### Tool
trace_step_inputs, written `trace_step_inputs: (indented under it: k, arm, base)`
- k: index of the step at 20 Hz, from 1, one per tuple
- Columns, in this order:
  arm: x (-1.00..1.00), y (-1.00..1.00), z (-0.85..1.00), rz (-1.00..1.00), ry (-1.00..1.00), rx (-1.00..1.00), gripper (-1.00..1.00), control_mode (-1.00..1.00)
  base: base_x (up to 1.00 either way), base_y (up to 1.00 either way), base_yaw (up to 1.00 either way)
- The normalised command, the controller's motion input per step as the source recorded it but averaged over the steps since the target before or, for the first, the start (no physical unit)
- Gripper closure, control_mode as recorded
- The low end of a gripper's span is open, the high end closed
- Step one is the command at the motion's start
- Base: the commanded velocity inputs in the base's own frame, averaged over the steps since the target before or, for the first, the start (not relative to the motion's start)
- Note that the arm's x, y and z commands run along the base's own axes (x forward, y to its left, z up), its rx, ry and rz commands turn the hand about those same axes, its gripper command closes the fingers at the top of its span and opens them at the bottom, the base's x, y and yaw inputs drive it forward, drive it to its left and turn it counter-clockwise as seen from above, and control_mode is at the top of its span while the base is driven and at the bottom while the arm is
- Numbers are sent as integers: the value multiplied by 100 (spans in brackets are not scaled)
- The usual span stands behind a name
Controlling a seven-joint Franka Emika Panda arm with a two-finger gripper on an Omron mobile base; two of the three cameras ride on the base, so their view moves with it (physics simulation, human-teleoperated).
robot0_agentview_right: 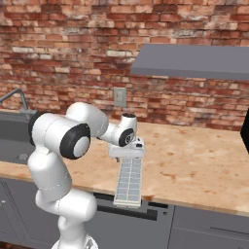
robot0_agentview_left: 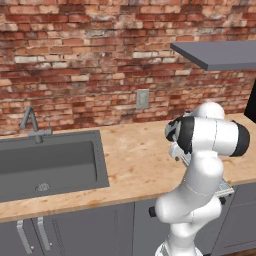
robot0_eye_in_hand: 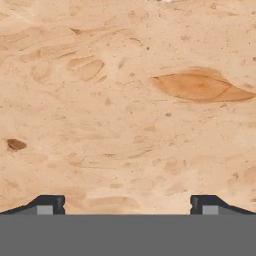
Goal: The ice cube tray has been filled with water. Take the tray and place it in the freezer to make ice. Close the freezer door after placing the tray.
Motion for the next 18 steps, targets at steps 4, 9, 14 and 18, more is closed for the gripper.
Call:
trace_step_inputs:
  k: [4,9,14,18]
  arm:
    - [10,0,0,0,-4,0,-100,-100]
    - [11,18,22,0,-16,0,-100,-100]
    - [-5,25,46,0,-14,-2,-100,-100]
    - [-45,19,41,-1,-17,-1,-100,-100]
  base:
    - [0,0,0]
    - [0,0,0]
    - [0,0,0]
    - [0,0,0]
